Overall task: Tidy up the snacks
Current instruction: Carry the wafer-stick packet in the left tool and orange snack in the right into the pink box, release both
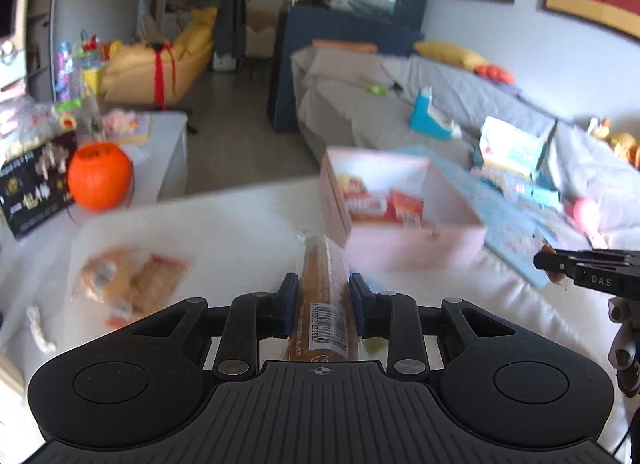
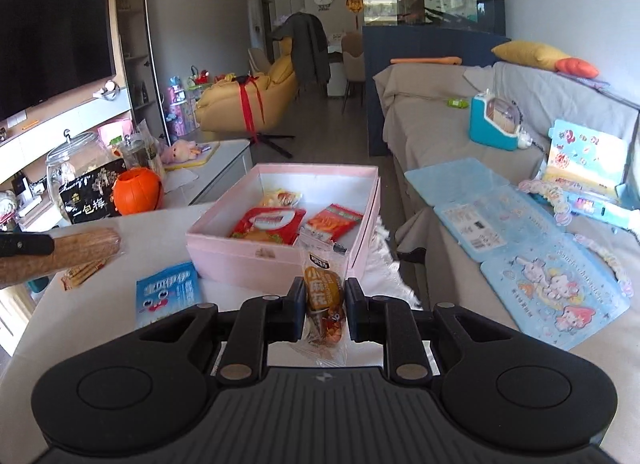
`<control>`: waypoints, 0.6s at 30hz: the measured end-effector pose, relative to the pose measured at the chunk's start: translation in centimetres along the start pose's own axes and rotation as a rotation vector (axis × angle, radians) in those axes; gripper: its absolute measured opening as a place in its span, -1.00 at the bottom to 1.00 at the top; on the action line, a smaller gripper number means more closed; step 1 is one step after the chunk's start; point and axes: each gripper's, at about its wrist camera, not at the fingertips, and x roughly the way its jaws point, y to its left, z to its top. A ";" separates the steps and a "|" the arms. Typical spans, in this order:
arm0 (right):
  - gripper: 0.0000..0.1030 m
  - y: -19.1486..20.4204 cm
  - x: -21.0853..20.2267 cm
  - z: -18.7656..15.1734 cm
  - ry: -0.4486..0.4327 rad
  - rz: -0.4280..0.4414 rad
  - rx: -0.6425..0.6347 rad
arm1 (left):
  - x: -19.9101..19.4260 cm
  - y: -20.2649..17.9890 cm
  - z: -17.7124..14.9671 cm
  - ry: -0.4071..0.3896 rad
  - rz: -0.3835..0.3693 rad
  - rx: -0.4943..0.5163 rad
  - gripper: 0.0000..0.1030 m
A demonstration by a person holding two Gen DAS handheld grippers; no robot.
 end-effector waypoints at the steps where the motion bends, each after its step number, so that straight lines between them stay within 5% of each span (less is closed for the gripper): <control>1: -0.62 0.1 0.4 -0.5 0.016 0.006 0.002 | 0.7 0.1 -0.8 0.033 0.004 -0.005 -0.38; 8: -0.62 0.9 3.4 -4.3 0.142 0.013 0.003 | 4.2 1.0 -4.8 0.166 0.034 -0.047 -0.50; 18: -0.62 1.5 4.5 -6.6 0.210 0.037 0.004 | 6.7 0.3 -5.4 0.238 0.065 -0.001 -0.26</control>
